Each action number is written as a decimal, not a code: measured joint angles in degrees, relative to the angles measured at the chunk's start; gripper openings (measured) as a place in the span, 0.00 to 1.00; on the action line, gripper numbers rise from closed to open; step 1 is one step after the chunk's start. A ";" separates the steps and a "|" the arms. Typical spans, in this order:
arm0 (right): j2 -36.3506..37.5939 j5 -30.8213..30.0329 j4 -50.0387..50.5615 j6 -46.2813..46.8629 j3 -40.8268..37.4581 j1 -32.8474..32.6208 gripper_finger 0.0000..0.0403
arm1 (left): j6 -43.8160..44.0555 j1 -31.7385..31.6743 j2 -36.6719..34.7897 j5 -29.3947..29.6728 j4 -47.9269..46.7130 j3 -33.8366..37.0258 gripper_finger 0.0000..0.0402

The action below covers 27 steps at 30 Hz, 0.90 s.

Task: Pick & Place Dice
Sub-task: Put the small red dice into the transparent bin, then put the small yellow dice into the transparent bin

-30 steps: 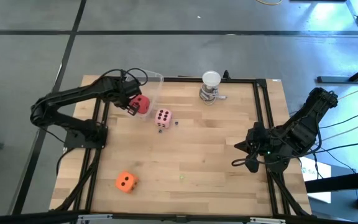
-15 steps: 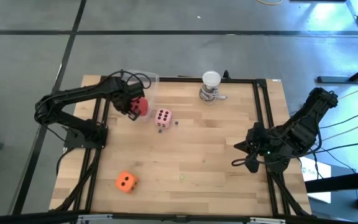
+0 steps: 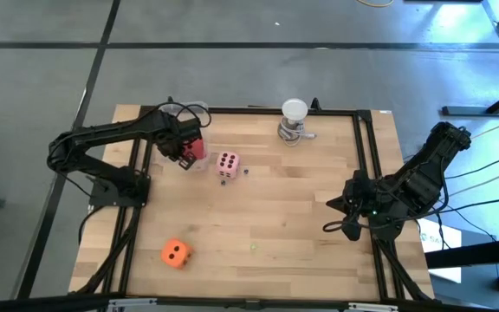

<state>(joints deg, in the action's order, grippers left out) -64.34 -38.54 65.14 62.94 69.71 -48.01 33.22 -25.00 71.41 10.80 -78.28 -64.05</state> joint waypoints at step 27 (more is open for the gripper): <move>0.00 0.00 0.02 -0.83 0.01 0.02 0.00 | -4.17 -0.28 -0.08 -0.07 -3.35 -1.81 0.42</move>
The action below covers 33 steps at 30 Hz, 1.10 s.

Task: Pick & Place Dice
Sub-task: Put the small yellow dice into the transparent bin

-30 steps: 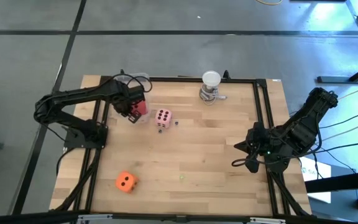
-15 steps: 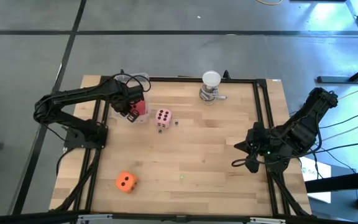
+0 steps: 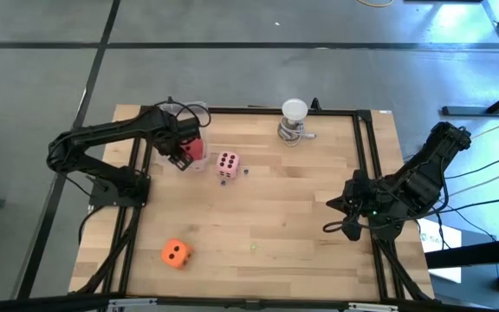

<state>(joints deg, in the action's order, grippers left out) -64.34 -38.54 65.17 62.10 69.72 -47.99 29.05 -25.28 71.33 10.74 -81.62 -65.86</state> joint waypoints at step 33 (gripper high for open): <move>0.02 -0.47 0.01 -0.59 0.01 -0.02 0.00 | -8.27 30.11 9.71 -6.09 7.15 -19.30 0.40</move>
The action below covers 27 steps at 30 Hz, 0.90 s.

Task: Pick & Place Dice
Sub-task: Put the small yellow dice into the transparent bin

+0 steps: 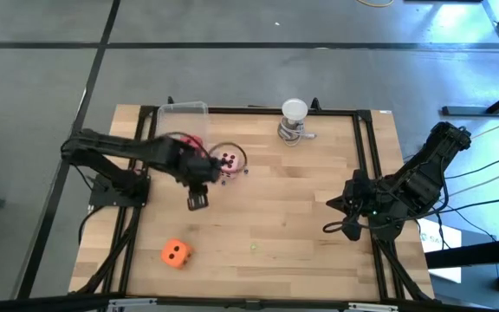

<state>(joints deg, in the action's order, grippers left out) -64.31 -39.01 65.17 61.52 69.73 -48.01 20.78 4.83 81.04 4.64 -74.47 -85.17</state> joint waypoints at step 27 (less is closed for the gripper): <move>-3.48 2.56 0.04 0.87 -0.02 0.00 0.30 | 5.62 8.05 10.34 1.46 15.38 14.96 0.48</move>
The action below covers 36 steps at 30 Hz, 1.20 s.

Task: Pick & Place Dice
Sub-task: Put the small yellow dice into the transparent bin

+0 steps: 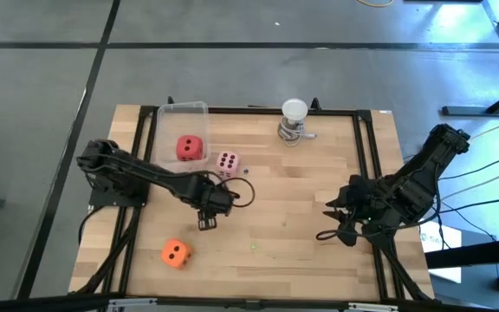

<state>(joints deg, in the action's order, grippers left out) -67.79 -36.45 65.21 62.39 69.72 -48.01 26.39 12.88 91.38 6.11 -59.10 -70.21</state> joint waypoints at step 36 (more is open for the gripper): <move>0.02 -1.70 -0.02 1.28 -0.01 -0.48 0.27 | 4.25 1.27 -5.42 5.97 28.68 23.99 0.48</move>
<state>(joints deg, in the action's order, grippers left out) -67.77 -38.15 65.19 63.67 69.71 -48.49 30.64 14.15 85.96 12.07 -30.42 -46.22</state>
